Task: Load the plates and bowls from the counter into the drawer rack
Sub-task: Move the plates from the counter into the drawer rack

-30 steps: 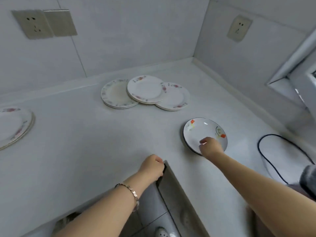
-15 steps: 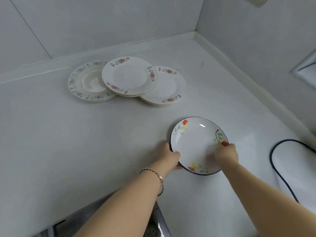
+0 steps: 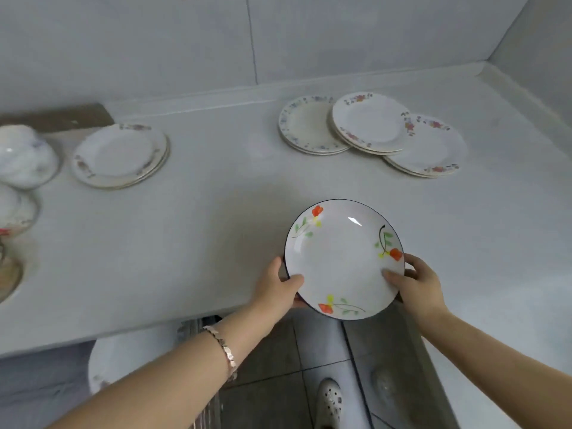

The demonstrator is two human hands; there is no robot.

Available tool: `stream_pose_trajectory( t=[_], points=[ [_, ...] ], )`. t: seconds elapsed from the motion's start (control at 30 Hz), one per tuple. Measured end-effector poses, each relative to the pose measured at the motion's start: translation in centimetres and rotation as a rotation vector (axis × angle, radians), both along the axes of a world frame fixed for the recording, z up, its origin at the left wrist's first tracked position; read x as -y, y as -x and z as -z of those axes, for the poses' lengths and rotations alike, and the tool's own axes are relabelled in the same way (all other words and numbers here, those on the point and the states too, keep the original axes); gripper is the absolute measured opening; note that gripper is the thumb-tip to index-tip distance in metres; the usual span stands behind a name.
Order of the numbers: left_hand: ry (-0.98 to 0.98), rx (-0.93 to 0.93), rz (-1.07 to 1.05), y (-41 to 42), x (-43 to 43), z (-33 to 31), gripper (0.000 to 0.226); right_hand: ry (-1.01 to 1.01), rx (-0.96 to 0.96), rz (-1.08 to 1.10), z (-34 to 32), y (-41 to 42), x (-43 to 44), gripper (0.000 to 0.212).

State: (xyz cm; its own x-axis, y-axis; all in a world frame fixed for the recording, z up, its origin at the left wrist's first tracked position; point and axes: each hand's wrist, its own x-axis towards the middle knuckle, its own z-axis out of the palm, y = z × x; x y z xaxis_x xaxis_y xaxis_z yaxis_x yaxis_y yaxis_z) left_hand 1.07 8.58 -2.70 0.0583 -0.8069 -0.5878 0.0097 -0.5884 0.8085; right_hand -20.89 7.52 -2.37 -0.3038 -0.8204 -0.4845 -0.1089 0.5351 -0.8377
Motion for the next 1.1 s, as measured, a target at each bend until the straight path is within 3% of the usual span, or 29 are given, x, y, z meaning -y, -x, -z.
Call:
stream_pose_trajectory(
  t=[0.23,0.47,0.73,0.9,1.1],
  points=[
    [-0.117,0.069,-0.134,-20.2,-11.5,-0.7,0.035,-0.035,0.075,-0.162,-0.5,-20.2,-9.4,0.027],
    [-0.393,0.106,-0.024,-34.3,-21.2,1.7,0.046,-0.211,0.070,-0.313,2.7,-33.6,-19.4,0.020],
    [-0.567,0.162,-0.052,-39.6,-23.5,10.3,0.045,-0.362,-0.031,-0.306,11.2,-40.6,-21.4,0.009],
    [-0.546,0.181,-0.115,-40.3,-20.3,15.0,0.040,-0.416,-0.068,-0.208,16.7,-42.3,-18.8,0.031],
    [-0.479,0.280,-0.116,-40.6,-16.5,18.7,0.041,-0.402,-0.099,-0.094,21.0,-43.0,-16.0,0.033]
  ],
)
